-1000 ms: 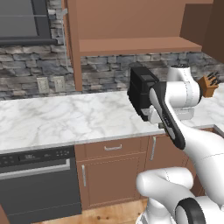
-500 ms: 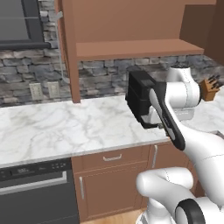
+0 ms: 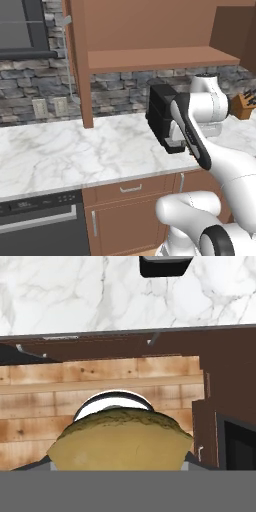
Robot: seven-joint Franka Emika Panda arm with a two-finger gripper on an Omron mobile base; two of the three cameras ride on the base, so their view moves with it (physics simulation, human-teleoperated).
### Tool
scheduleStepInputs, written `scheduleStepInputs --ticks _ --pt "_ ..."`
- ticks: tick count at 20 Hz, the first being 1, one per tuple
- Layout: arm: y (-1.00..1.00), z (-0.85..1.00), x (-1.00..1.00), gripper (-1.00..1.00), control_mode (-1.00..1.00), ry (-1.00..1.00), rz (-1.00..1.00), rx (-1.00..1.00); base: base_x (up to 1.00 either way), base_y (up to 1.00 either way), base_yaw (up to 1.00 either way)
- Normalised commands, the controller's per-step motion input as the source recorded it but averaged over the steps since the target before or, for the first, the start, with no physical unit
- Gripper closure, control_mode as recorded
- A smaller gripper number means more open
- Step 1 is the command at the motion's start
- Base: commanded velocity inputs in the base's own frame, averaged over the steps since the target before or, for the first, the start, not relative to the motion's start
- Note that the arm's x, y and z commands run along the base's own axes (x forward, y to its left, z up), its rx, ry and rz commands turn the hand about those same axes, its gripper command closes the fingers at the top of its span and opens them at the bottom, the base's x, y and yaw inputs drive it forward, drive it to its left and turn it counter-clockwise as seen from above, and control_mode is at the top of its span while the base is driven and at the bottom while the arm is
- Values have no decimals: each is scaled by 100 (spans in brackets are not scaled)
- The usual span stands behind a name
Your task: Pick up the sponge and bar soap from the sink, and place them back in the cabinet, and close the cabinet doors.
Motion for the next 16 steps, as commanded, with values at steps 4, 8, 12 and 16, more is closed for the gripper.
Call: scheduleStepInputs --ticks 4,8,12,16 --pt "0 0 0 100 100 0 0 0 0 -1 0" --pt "-4 1 5 100 -100 0 0 0 5 -2 0" --pt "-14 17 13 100 -100 -10 0 0 0 0 0" --pt "-20 31 14 100 -100 -8 0 0 0 0 0"
